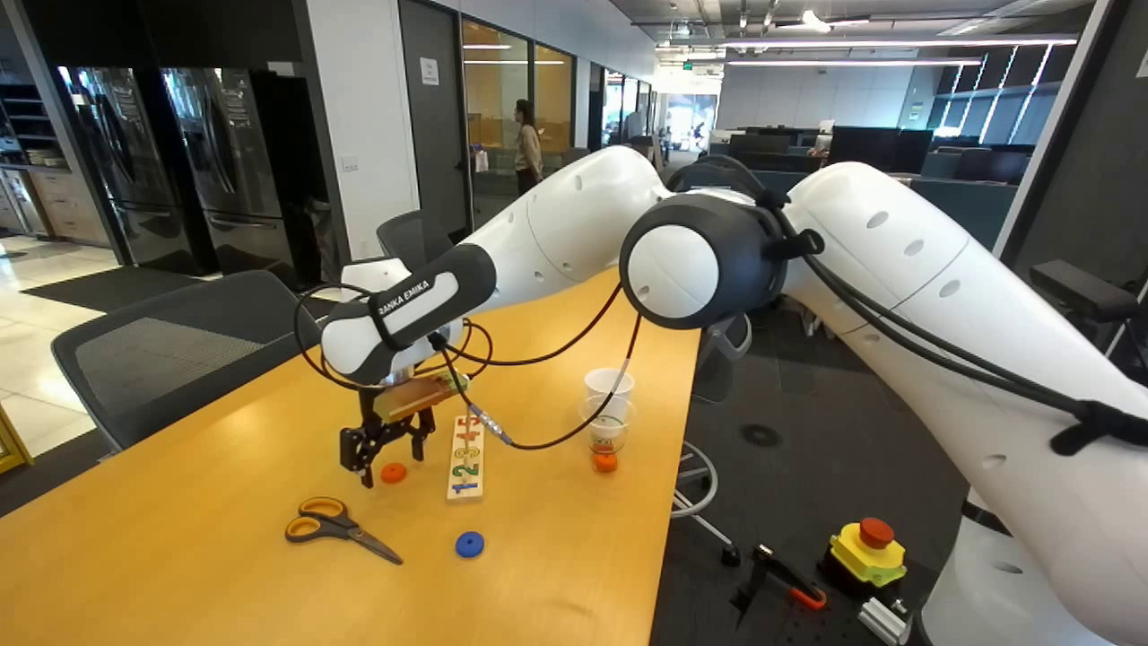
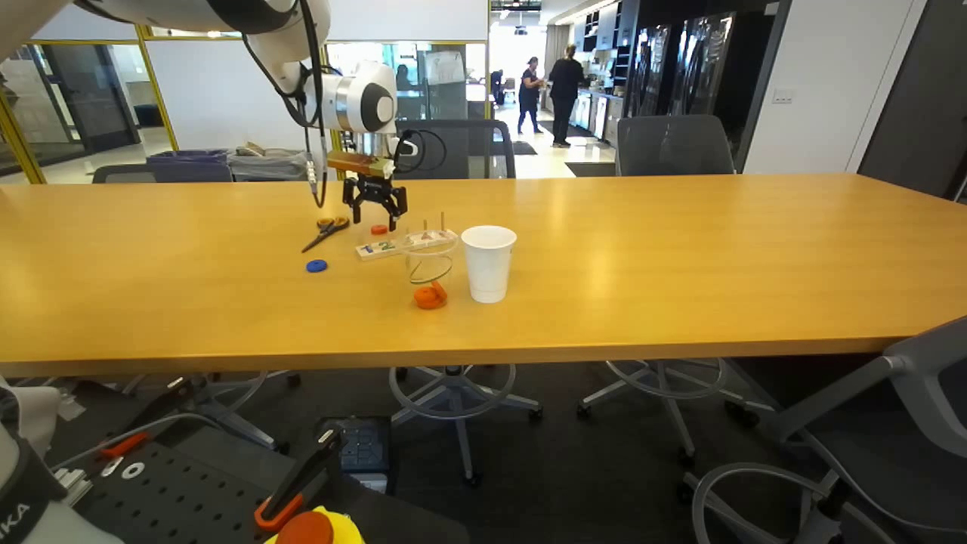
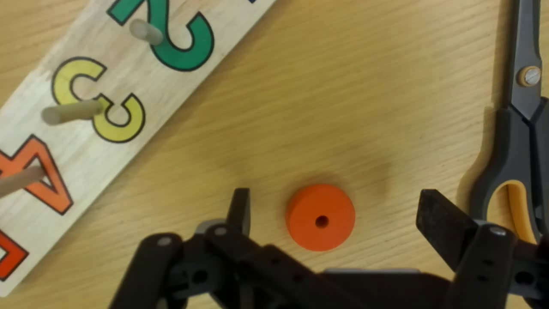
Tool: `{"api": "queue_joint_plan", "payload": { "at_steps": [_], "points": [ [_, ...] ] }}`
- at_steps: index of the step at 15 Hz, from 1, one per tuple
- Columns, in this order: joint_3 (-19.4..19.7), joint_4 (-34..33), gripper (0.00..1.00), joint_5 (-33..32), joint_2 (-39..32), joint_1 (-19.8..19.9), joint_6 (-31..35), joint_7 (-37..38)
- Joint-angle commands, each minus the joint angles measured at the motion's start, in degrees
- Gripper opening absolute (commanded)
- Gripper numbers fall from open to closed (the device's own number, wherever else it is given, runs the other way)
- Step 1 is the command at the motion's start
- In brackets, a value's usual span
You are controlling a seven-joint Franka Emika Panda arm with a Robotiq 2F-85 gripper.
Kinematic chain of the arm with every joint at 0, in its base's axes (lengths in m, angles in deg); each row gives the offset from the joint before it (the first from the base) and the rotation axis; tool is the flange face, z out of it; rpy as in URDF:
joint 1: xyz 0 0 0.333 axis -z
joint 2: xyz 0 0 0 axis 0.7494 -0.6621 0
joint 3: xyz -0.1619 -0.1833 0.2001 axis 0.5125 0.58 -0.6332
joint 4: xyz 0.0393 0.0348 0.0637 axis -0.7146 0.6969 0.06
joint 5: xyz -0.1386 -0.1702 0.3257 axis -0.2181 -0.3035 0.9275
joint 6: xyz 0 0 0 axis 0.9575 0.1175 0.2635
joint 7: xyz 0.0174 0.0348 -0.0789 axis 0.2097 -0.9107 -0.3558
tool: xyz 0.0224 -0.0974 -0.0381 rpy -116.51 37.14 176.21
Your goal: Put the orange rings on the clear cup
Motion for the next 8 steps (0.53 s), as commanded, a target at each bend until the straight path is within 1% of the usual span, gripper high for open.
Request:
{"api": "queue_joint_plan", "payload": {
  "at_steps": [1,2,3,4,6,7,8],
  "points": [
    [0.54,-4.32,1.00,0.61,-2.30,-0.65,-0.69,0.08],
    [0.56,-4.63,1.00,0.56,-2.54,-0.66,-0.60,0.03],
    [0.51,-4.65,0.75,0.46,-2.68,-0.60,-0.09,-0.41],
    [0.59,-4.77,0.73,0.43,-2.77,-0.64,-0.09,-0.24],
    [0.79,-4.99,0.59,0.30,-2.92,-0.71,-0.16,-0.04],
    [0.92,-5.11,0.49,0.26,-2.95,-0.70,-0.24,0.11],
    [1.15,-5.23,0.42,0.15,-2.90,-0.74,-0.29,0.30]
  ]
}}
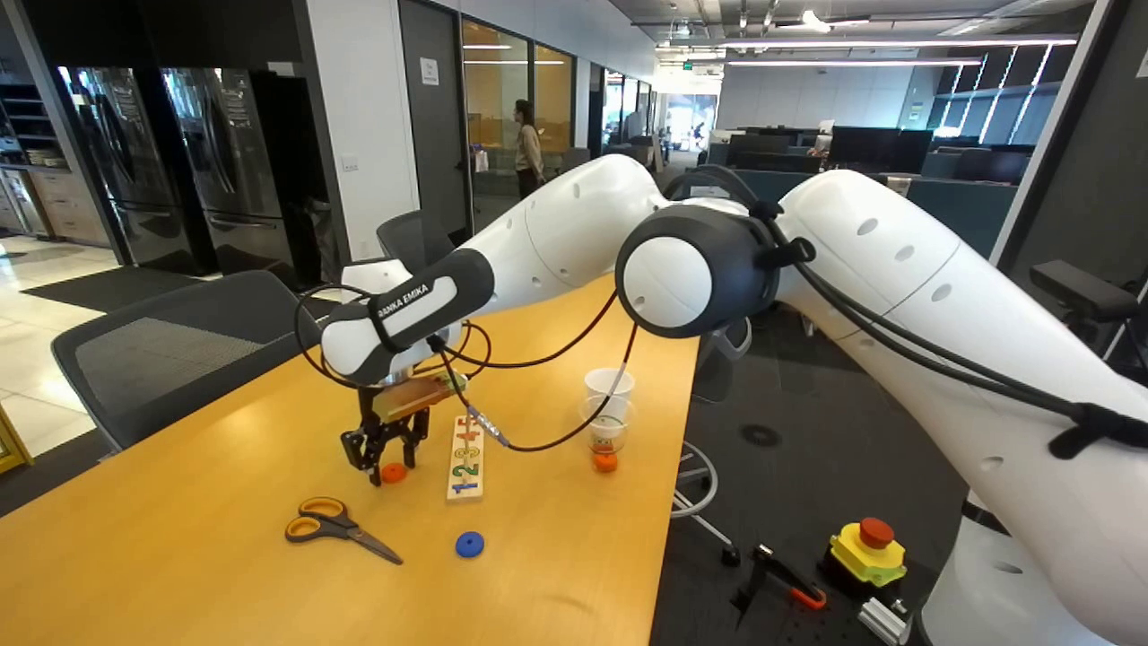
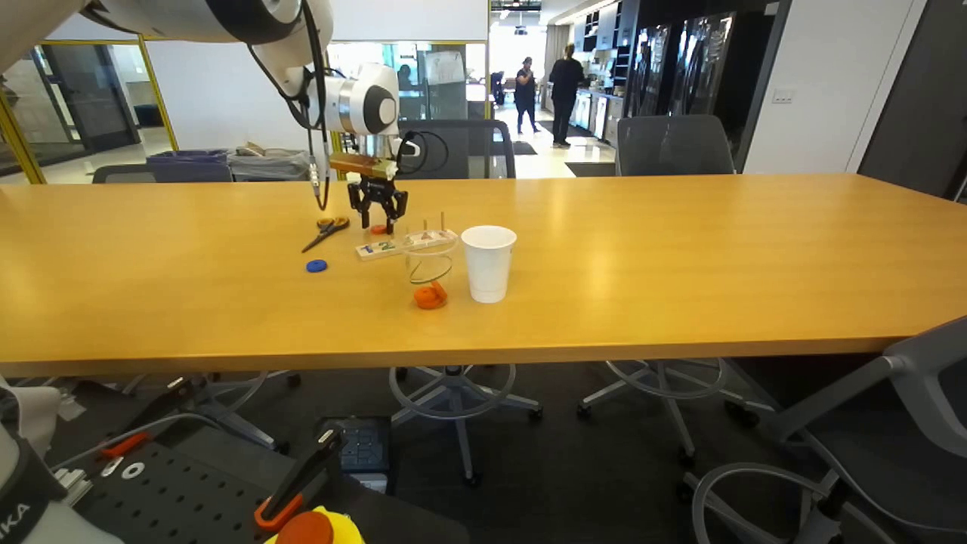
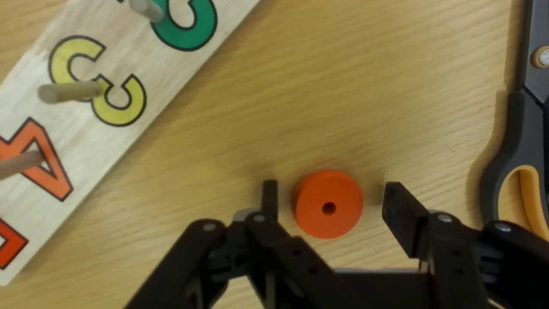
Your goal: Put the orange rings on the clear cup
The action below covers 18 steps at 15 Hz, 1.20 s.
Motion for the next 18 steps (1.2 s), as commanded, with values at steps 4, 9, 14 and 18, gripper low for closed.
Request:
{"api": "queue_joint_plan", "payload": {
  "at_steps": [4,9,14,18],
  "points": [
    [1.92,-2.34,0.19,-0.31,-0.65,-0.85,-0.34,1.12],
    [3.79,1.82,0.20,-0.55,3.48,-0.69,0.74,4.08],
    [5.84,14.29,0.20,-0.04,15.22,0.74,3.82,7.42],
    [7.47,23.81,0.20,0.03,24.48,2.36,4.13,9.70]
  ]
}}
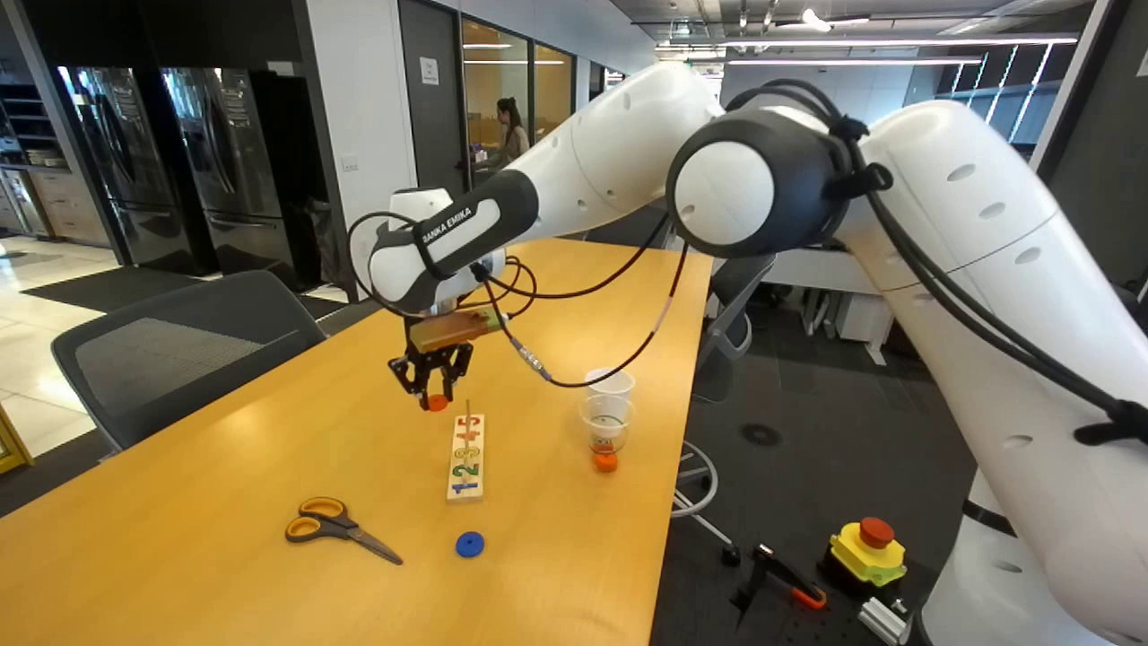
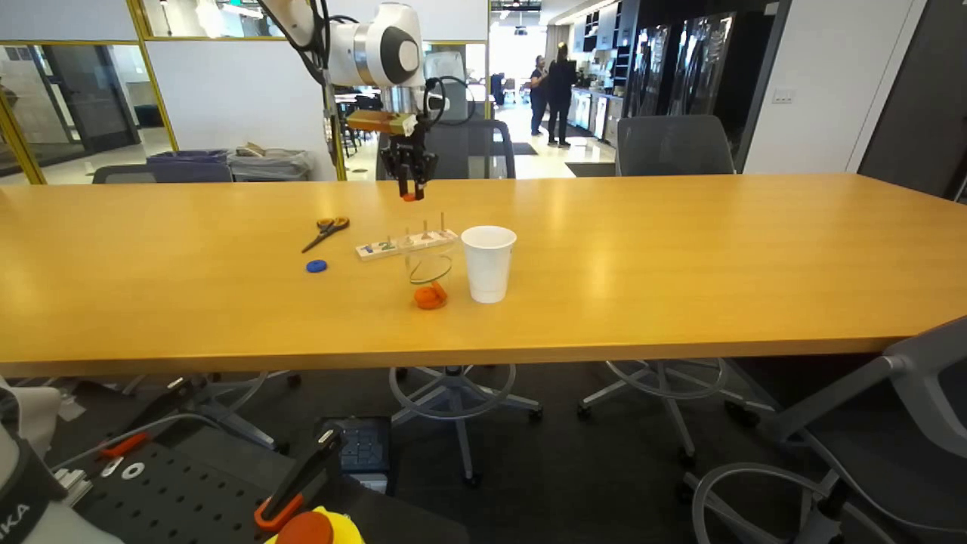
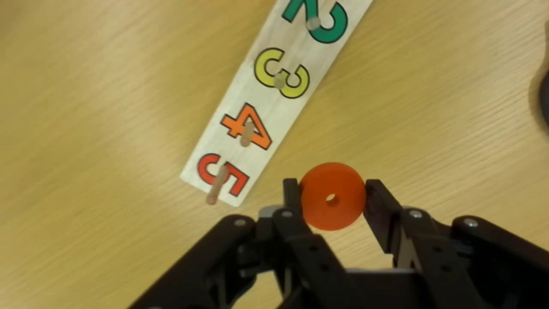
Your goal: Put the orange rings on the clear cup
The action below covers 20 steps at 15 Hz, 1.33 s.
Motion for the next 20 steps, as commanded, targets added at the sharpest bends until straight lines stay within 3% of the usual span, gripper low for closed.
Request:
{"api": "queue_joint_plan", "payload": {
  "at_steps": [1,11,20],
  "points": [
    [1.43,13.76,0.20,0.03,12.05,1.31,2.11,3.11],
    [4.63,40.06,0.20,-2.39,34.61,5.85,1.20,8.58],
    [4.25,47.84,0.20,-1.45,38.64,9.54,-1.60,7.53]
  ]
}}
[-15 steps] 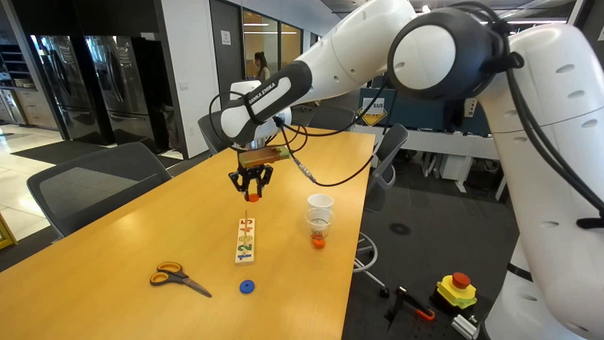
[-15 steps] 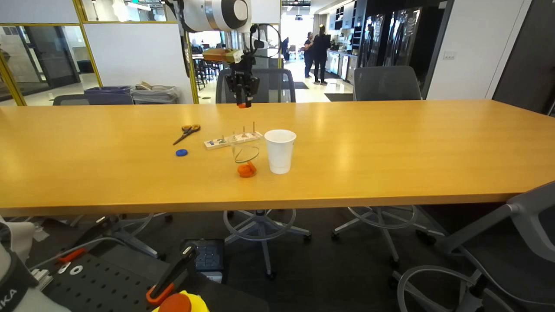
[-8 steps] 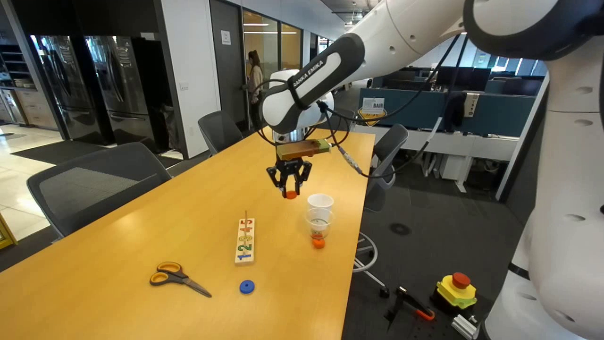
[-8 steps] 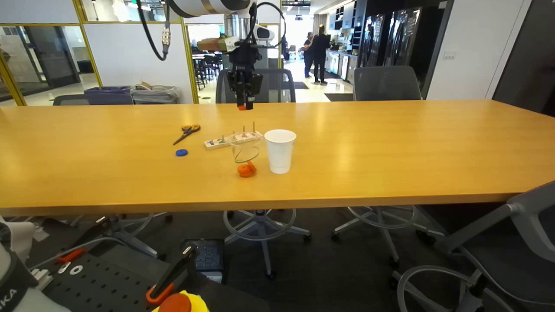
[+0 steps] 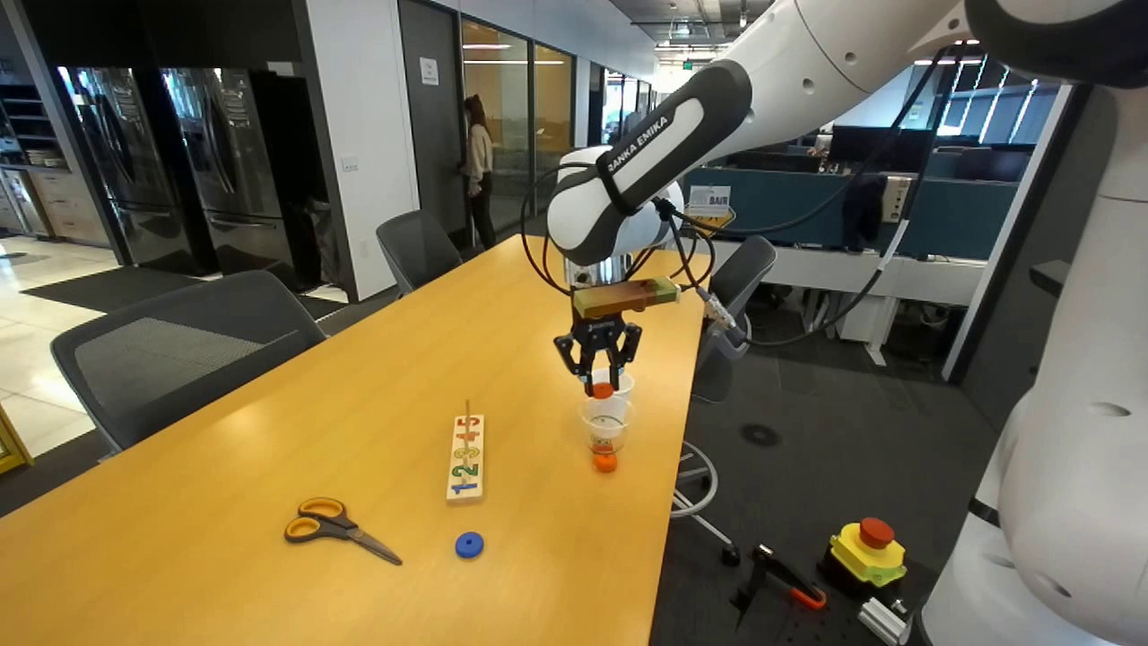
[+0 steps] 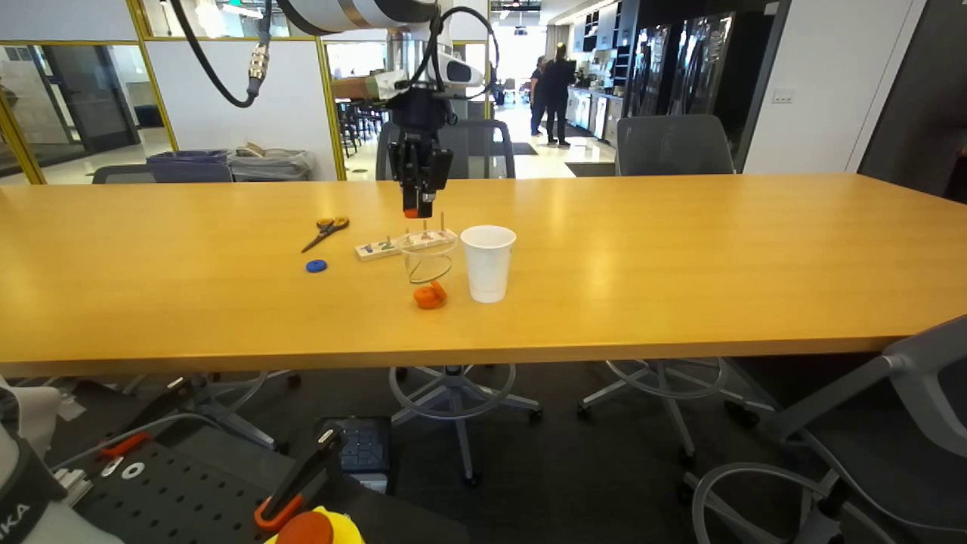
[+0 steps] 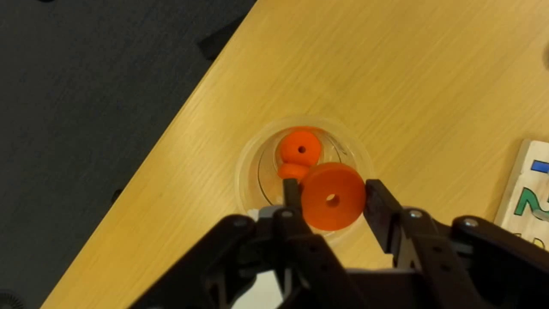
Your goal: Put the orange rings on the clear cup
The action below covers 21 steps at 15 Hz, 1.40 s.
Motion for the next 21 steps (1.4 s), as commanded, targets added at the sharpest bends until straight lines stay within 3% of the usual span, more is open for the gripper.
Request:
{"api": "queue_joint_plan", "payload": {
  "at_steps": [1,9,19,21],
  "points": [
    [-0.59,2.81,0.20,0.17,2.18,1.15,-0.10,0.55],
    [-0.70,3.96,0.20,1.95,1.39,1.65,1.46,0.03],
    [-0.59,5.65,0.20,3.94,1.34,1.76,8.86,0.73],
    [-0.55,5.69,0.67,3.70,1.22,1.82,9.12,1.04]
  ]
}}
